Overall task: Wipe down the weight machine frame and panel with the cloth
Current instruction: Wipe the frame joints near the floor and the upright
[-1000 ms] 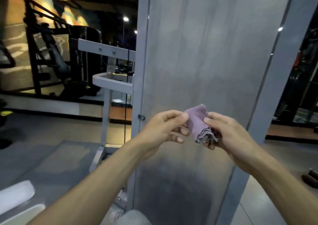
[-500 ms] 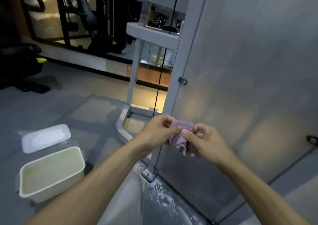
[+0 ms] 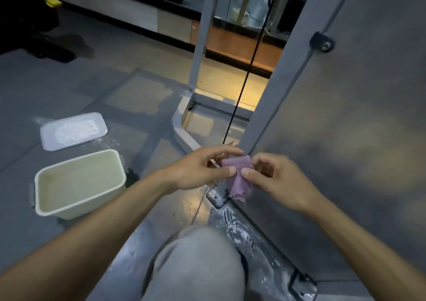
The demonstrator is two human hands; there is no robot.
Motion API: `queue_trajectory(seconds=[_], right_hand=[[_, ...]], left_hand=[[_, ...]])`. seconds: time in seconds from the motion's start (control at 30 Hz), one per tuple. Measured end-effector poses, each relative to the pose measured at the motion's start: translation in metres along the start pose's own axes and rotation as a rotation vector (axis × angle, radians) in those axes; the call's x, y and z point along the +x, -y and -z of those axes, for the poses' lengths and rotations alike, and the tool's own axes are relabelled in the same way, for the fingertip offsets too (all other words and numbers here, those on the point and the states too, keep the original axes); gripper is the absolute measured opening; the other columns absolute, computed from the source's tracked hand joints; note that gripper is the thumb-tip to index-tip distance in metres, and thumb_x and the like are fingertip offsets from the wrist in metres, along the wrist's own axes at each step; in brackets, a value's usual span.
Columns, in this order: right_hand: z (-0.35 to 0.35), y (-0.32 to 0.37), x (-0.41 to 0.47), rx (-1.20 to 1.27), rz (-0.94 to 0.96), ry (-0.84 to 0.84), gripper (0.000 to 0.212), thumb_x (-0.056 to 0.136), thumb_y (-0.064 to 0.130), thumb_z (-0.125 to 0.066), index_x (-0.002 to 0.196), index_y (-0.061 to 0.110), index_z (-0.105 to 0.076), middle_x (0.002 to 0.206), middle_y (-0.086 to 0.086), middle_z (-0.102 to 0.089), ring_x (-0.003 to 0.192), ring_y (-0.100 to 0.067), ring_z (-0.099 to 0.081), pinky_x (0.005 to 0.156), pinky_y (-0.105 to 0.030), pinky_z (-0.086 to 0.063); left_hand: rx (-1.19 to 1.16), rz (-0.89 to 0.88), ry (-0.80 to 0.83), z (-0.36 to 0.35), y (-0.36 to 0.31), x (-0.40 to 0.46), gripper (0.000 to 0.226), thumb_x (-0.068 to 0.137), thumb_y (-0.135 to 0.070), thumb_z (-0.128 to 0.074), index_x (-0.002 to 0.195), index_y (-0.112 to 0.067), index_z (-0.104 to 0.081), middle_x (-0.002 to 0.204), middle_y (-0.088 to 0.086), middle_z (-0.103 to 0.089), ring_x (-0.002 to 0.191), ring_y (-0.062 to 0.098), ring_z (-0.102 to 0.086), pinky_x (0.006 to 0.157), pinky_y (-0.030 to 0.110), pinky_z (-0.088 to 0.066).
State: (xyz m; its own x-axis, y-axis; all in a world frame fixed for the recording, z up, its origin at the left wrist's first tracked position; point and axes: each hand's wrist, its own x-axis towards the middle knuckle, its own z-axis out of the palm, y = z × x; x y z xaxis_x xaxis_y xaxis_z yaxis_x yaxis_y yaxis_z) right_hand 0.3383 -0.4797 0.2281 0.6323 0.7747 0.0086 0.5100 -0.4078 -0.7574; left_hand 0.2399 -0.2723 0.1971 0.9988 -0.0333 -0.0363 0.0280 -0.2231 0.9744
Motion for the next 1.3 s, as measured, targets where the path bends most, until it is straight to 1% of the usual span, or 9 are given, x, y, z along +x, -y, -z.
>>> queue_trajectory(seconds=[0.17, 0.33, 0.5, 0.67, 0.87, 1.0, 1.1, 1.2, 1.3], right_hand=[[-0.029, -0.055, 0.029, -0.001, -0.063, 0.134, 0.016, 0.095, 0.024, -0.074, 0.081, 0.017, -0.068, 0.073, 0.001, -0.068, 0.065, -0.003, -0.055, 0.065, -0.025, -0.044], [-0.072, -0.119, 0.053, 0.024, -0.167, 0.132, 0.004, 0.097, 0.028, -0.07, 0.097, 0.03, -0.067, 0.072, 0.006, -0.07, 0.063, -0.009, -0.064, 0.064, -0.032, -0.052], [-0.119, -0.178, 0.073, 0.077, -0.197, 0.147, 0.031, 0.103, 0.028, -0.06, 0.128, 0.045, -0.055, 0.072, 0.023, -0.067, 0.07, 0.002, -0.066, 0.064, -0.012, -0.047], [-0.174, -0.228, 0.088, 0.206, -0.259, 0.109, 0.02, 0.102, 0.029, -0.062, 0.116, 0.043, -0.058, 0.096, 0.01, -0.073, 0.088, -0.009, -0.071, 0.077, -0.045, -0.058], [-0.208, -0.255, 0.1, 0.429, -0.332, 0.088, 0.017, 0.091, 0.027, -0.069, 0.095, 0.014, -0.059, 0.085, -0.007, -0.064, 0.079, -0.039, -0.061, 0.069, -0.06, -0.051], [-0.23, -0.263, 0.094, 0.483, -0.365, -0.059, 0.015, 0.084, 0.026, -0.068, 0.095, 0.018, -0.063, 0.1, 0.005, -0.068, 0.095, -0.017, -0.066, 0.083, -0.044, -0.057], [-0.238, -0.267, 0.086, 0.475, -0.371, -0.059, 0.01, 0.089, 0.025, -0.069, 0.097, 0.026, -0.063, 0.09, 0.0, -0.071, 0.086, -0.022, -0.069, 0.075, -0.044, -0.059], [-0.238, -0.273, 0.086, 0.394, -0.35, -0.06, 0.019, 0.096, 0.01, -0.067, 0.099, 0.028, -0.061, 0.091, 0.008, -0.068, 0.084, -0.009, -0.067, 0.07, -0.023, -0.054], [-0.237, -0.284, 0.089, 0.4, -0.396, 0.001, 0.033, 0.097, 0.005, -0.064, 0.108, 0.036, -0.063, 0.098, 0.016, -0.07, 0.094, 0.002, -0.066, 0.075, -0.011, -0.05]], left_hand=[[0.004, 0.099, 0.047, 0.0, 0.068, 0.02, 0.022, 0.099, -0.025, -0.066, 0.118, -0.014, -0.068, 0.099, -0.001, -0.069, 0.083, 0.007, -0.061, 0.073, 0.025, -0.054], [0.0, 0.172, 0.017, -0.005, 0.143, 0.05, 0.017, 0.099, -0.028, -0.067, 0.108, -0.013, -0.066, 0.093, 0.004, -0.067, 0.08, 0.014, -0.064, 0.073, 0.036, -0.057], [-0.061, 0.149, 0.006, -0.002, 0.213, 0.086, 0.021, 0.1, -0.025, -0.067, 0.119, -0.019, -0.063, 0.085, 0.019, -0.062, 0.074, 0.032, -0.061, 0.068, 0.04, -0.056], [-0.129, 0.155, 0.014, 0.002, 0.275, 0.109, 0.014, 0.098, -0.02, -0.068, 0.105, -0.008, -0.069, 0.088, 0.019, -0.063, 0.075, 0.03, -0.059, 0.067, 0.04, -0.052], [-0.054, 0.211, 0.07, 0.008, 0.319, 0.104, 0.02, 0.092, -0.023, -0.075, 0.105, -0.009, -0.069, 0.093, 0.01, -0.07, 0.083, 0.028, -0.066, 0.076, 0.045, -0.055], [0.221, 0.216, 0.122, 0.009, 0.339, 0.087, 0.017, 0.092, -0.032, -0.077, 0.102, -0.021, -0.07, 0.087, -0.002, -0.07, 0.079, 0.017, -0.065, 0.073, 0.041, -0.055], [0.326, 0.193, 0.075, 0.006, 0.348, 0.075, 0.022, 0.088, -0.046, -0.071, 0.095, -0.025, -0.07, 0.088, -0.003, -0.06, 0.084, 0.011, -0.056, 0.073, 0.028, -0.046], [0.282, 0.216, 0.15, 0.001, 0.35, 0.078, 0.023, 0.085, -0.053, -0.07, 0.089, -0.031, -0.07, 0.103, -0.006, -0.059, 0.108, 0.011, -0.053, 0.093, 0.025, -0.042], [0.079, 0.325, 0.264, -0.007, 0.349, 0.091, 0.023, 0.089, -0.044, -0.076, 0.092, -0.023, -0.068, 0.095, -0.006, -0.068, 0.093, 0.013, -0.066, 0.087, 0.038, -0.054]])
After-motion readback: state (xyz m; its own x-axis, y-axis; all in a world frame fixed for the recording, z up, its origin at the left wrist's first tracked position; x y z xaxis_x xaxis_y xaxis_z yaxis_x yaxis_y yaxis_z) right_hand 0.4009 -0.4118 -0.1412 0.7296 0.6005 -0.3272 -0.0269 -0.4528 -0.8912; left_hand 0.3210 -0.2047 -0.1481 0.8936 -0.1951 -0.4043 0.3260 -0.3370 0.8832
